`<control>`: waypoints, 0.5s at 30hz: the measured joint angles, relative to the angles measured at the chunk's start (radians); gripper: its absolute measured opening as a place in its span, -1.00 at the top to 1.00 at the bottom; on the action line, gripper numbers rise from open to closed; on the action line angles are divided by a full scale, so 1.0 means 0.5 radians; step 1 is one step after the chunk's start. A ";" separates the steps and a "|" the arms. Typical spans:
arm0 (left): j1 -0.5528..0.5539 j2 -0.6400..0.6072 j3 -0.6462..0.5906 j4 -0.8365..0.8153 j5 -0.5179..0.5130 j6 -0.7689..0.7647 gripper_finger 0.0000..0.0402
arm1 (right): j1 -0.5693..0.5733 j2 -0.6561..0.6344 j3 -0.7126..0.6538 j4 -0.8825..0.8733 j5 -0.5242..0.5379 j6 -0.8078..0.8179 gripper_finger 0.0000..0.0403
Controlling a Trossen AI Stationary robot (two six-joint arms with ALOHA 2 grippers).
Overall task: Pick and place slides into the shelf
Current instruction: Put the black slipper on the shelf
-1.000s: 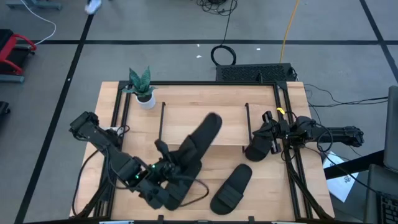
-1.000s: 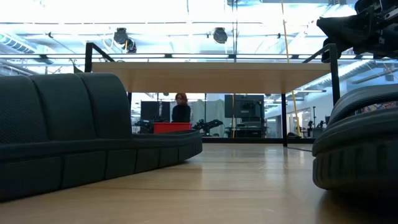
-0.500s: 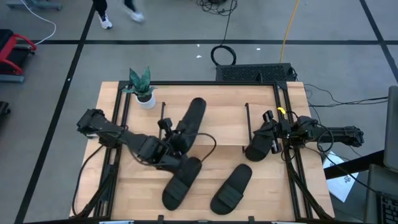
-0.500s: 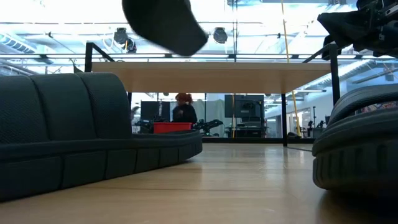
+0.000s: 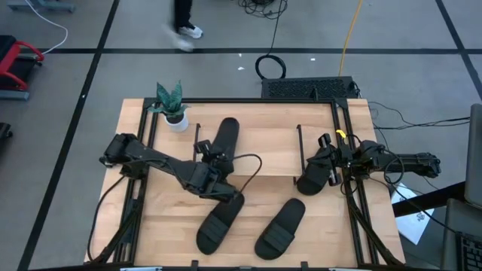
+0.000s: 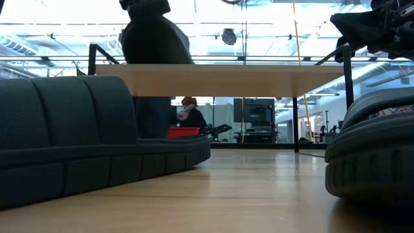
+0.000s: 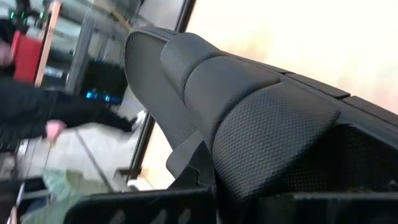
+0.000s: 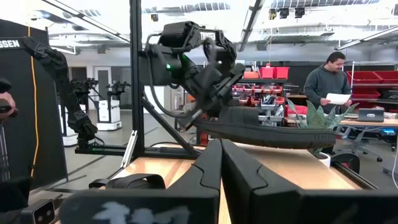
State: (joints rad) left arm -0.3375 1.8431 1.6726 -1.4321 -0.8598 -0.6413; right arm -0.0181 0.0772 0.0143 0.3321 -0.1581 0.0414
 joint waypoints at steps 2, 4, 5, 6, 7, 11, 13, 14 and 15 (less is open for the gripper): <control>0.012 -0.001 0.000 -0.049 0.001 -0.082 1.00 | 0.000 0.000 0.001 0.000 0.000 0.000 1.00; 0.019 -0.001 0.000 -0.084 0.013 -0.138 1.00 | 0.000 0.000 0.000 0.000 0.000 0.000 1.00; 0.024 -0.001 0.000 -0.084 0.031 -0.144 1.00 | 0.000 0.000 0.000 0.000 0.001 0.000 1.00; 0.029 -0.001 0.000 -0.076 0.047 -0.144 1.00 | 0.000 0.000 0.001 0.000 0.001 0.000 1.00; 0.036 -0.001 0.000 -0.072 0.060 -0.143 1.00 | 0.000 0.000 0.000 0.000 0.001 0.000 1.00; 0.076 -0.001 0.001 -0.040 0.136 -0.158 1.00 | 0.000 -0.001 0.001 0.000 0.001 0.000 1.00; 0.092 0.004 0.002 -0.027 0.162 -0.167 1.00 | 0.000 0.000 0.001 0.000 0.000 0.000 1.00; 0.096 0.005 0.002 -0.027 0.168 -0.170 1.00 | 0.000 0.000 0.000 0.000 0.000 0.000 1.00; 0.100 0.005 0.002 -0.022 0.177 -0.169 1.00 | 0.000 0.000 0.000 -0.001 0.000 0.000 1.00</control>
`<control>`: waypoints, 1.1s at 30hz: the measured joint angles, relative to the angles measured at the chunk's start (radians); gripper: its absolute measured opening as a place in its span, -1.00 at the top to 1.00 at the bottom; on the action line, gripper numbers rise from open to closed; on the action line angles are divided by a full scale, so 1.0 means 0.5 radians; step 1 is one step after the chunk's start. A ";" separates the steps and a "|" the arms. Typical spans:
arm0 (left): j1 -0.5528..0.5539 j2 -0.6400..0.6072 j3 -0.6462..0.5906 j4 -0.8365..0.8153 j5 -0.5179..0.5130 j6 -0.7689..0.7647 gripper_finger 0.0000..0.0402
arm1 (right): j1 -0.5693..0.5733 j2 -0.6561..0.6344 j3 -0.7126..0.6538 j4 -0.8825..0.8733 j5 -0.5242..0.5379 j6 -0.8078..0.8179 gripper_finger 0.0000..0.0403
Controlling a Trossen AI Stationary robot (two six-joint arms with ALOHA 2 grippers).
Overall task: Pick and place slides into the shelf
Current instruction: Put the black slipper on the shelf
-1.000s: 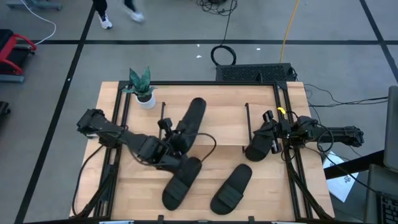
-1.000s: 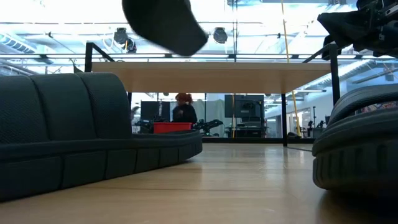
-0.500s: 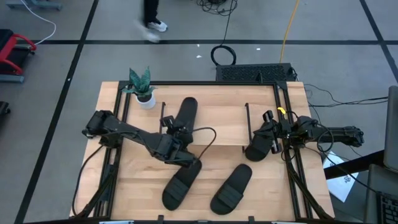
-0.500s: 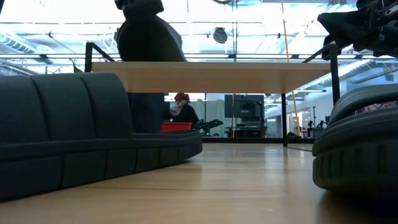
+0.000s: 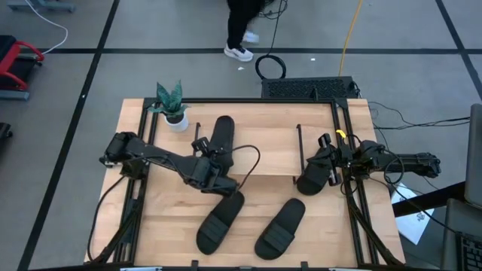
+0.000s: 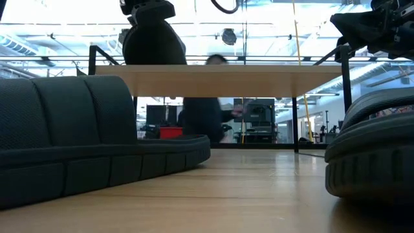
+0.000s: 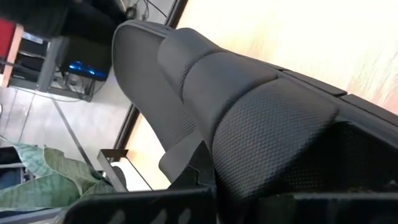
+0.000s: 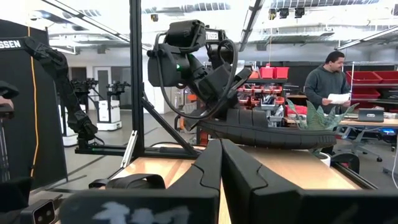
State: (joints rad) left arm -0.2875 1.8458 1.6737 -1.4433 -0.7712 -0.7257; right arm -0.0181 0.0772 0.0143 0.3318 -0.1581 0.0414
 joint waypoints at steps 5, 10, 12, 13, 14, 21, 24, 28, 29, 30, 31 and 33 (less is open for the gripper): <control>0.017 0.000 0.000 0.082 0.085 0.095 1.00 | 0.000 0.000 0.000 0.000 0.000 0.000 1.00; 0.043 0.000 0.000 0.119 0.148 0.100 0.91 | 0.000 -0.001 0.000 0.000 -0.004 0.000 1.00; 0.055 0.000 0.000 0.141 0.183 0.092 0.84 | 0.000 0.000 0.000 0.000 -0.004 0.001 1.00; 0.061 0.000 0.000 0.161 0.202 0.095 0.80 | 0.000 0.000 0.000 0.000 -0.004 0.000 1.00; 0.064 0.000 0.000 0.186 0.227 0.107 0.75 | 0.000 0.000 0.000 0.000 -0.005 0.000 1.00; 0.067 0.002 -0.001 0.314 0.388 0.274 0.34 | 0.000 0.000 0.001 -0.001 -0.006 0.001 1.00; 0.067 0.002 -0.001 0.319 0.415 0.350 0.16 | 0.000 0.000 0.000 0.000 -0.006 0.001 1.00; 0.048 -0.003 0.000 0.311 0.426 0.505 -0.02 | 0.001 0.000 0.000 -0.001 -0.007 0.001 1.00; 0.043 -0.010 0.000 0.310 0.425 0.550 -0.05 | 0.000 0.000 0.000 -0.003 -0.007 0.000 1.00; 0.037 -0.014 0.000 0.310 0.428 0.605 -0.08 | 0.000 0.000 0.000 -0.003 -0.007 0.001 1.00; 0.032 -0.016 0.000 0.310 0.431 0.658 -0.10 | 0.000 0.000 0.001 -0.003 -0.007 0.000 1.00; 0.026 -0.016 0.000 0.311 0.428 0.746 -0.14 | 0.000 0.000 0.000 -0.005 -0.007 0.000 1.00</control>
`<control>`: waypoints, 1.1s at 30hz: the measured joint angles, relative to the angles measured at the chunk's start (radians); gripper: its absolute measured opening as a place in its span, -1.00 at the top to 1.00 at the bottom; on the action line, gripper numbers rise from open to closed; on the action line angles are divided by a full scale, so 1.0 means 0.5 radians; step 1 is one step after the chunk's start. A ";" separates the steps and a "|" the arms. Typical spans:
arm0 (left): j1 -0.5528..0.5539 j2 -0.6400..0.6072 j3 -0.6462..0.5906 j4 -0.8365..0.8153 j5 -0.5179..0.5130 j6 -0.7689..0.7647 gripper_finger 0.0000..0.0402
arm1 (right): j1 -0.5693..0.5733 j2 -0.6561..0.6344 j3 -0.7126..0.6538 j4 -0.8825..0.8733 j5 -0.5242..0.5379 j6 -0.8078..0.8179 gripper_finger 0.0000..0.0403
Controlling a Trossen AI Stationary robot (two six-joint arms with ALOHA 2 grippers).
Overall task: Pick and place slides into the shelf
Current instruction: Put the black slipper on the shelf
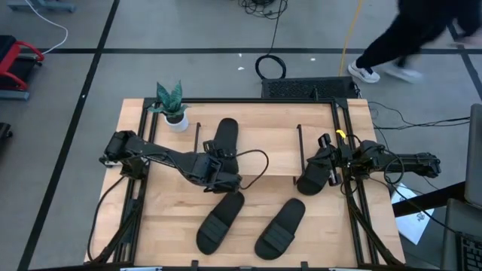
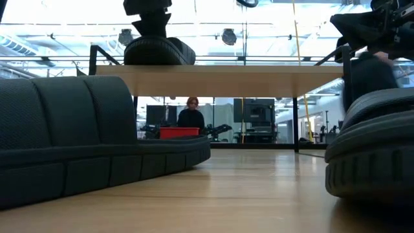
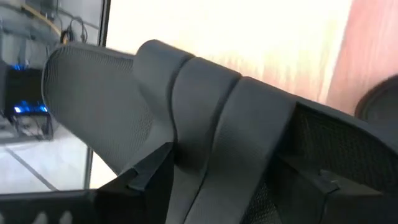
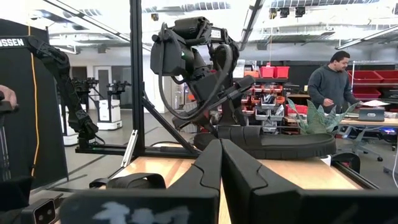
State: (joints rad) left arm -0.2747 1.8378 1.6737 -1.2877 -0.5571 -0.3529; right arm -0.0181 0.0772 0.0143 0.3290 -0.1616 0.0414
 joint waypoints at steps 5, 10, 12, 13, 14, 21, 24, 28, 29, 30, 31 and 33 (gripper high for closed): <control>0.001 -0.001 0.000 0.003 0.013 0.074 -0.14 | 0.000 0.000 0.000 -0.002 0.000 0.000 1.00; 0.001 -0.001 -0.001 0.029 0.013 0.167 -0.09 | 0.001 0.000 0.000 -0.002 -0.001 0.000 1.00; 0.001 -0.001 0.000 0.046 0.012 0.175 -0.07 | 0.000 -0.001 0.001 -0.002 -0.001 0.000 1.00; 0.000 -0.001 0.004 0.055 0.012 0.178 -0.07 | 0.000 0.000 0.000 -0.002 -0.001 0.000 1.00; -0.001 0.000 0.013 0.060 0.014 0.179 -0.06 | 0.000 0.000 0.000 -0.002 -0.001 0.000 1.00; -0.003 0.004 0.128 0.095 0.054 0.087 -0.06 | 0.000 0.000 0.000 -0.002 -0.001 0.001 1.00; -0.001 0.004 0.192 0.081 0.058 -0.060 -0.06 | 0.000 0.000 0.000 -0.002 -0.001 0.000 1.00; 0.009 0.004 0.225 0.017 0.039 -0.100 -0.06 | 0.000 0.000 0.000 -0.002 -0.001 0.000 1.00; 0.009 0.004 0.225 0.007 0.022 -0.102 -0.06 | 0.000 0.000 0.000 -0.002 -0.001 0.001 1.00; 0.008 0.004 0.225 -0.005 0.010 -0.106 -0.06 | 0.000 0.000 0.000 -0.003 -0.001 0.001 1.00; 0.008 0.004 0.225 -0.016 0.011 -0.110 -0.06 | 0.000 0.000 0.000 -0.006 -0.002 0.001 1.00; 0.009 0.004 0.225 -0.030 0.036 -0.122 -0.06 | 0.000 -0.001 0.001 -0.009 -0.002 0.001 1.00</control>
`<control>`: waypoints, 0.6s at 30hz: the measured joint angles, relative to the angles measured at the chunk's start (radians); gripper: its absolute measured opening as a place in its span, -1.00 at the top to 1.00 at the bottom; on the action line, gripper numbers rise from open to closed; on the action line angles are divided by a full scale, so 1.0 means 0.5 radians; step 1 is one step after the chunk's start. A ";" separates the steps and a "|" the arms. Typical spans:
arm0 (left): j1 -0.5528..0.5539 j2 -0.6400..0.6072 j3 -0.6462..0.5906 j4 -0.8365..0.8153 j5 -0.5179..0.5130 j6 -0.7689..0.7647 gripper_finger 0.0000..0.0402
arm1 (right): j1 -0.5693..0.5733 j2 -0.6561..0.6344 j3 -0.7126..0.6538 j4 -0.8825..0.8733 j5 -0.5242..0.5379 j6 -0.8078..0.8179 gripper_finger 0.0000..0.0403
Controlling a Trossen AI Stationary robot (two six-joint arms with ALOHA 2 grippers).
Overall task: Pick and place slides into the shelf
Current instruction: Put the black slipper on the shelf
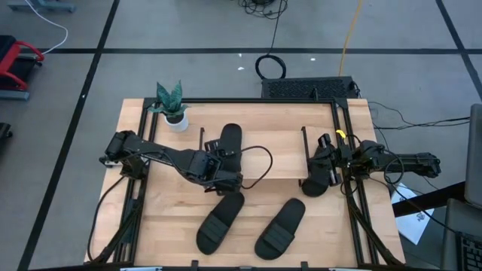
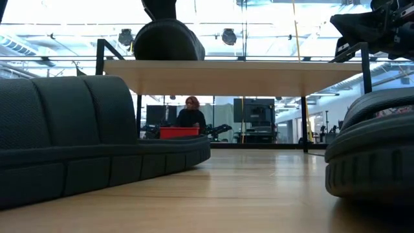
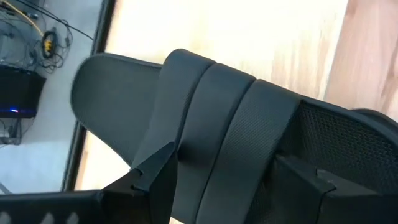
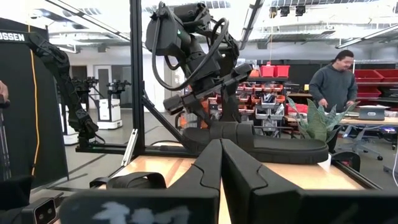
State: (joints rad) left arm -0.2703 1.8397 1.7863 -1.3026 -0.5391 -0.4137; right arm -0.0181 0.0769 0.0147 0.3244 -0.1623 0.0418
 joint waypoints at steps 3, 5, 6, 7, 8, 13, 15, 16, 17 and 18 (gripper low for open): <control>0.001 0.000 0.000 -0.007 0.051 0.027 -0.06 | 0.000 0.000 -0.001 0.000 0.000 0.000 1.00; 0.000 0.000 0.000 -0.011 0.091 0.081 -0.06 | 0.000 0.001 0.000 0.000 0.000 0.000 1.00; -0.004 0.000 0.000 -0.011 0.110 0.106 -0.06 | 0.000 0.000 0.000 0.000 0.000 -0.001 1.00; -0.007 0.000 0.001 -0.011 0.122 0.130 -0.06 | 0.000 0.001 -0.001 0.000 0.000 0.000 1.00; -0.011 0.000 0.001 -0.012 0.124 0.161 -0.06 | 0.000 0.001 0.000 0.000 0.000 0.000 1.00; -0.035 0.000 0.001 -0.016 0.082 0.328 -0.06 | 0.000 0.001 -0.001 0.000 0.000 0.000 1.00; -0.043 0.000 0.001 -0.016 0.056 0.380 -0.06 | 0.000 0.001 -0.001 -0.001 0.000 -0.001 1.00; -0.048 0.000 0.001 -0.015 0.054 0.404 -0.06 | 0.000 0.001 0.000 0.000 0.000 0.000 1.00; -0.055 0.000 0.001 -0.015 0.056 0.426 -0.07 | 0.001 0.001 -0.001 -0.001 0.000 0.000 1.00; -0.061 0.000 0.001 -0.014 0.067 0.450 -0.07 | 0.000 0.001 -0.001 -0.001 0.000 -0.001 1.00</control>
State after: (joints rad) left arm -0.3008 1.8397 1.7866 -1.3094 -0.5058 -0.1887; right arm -0.0181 0.0772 0.0143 0.3241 -0.1623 0.0415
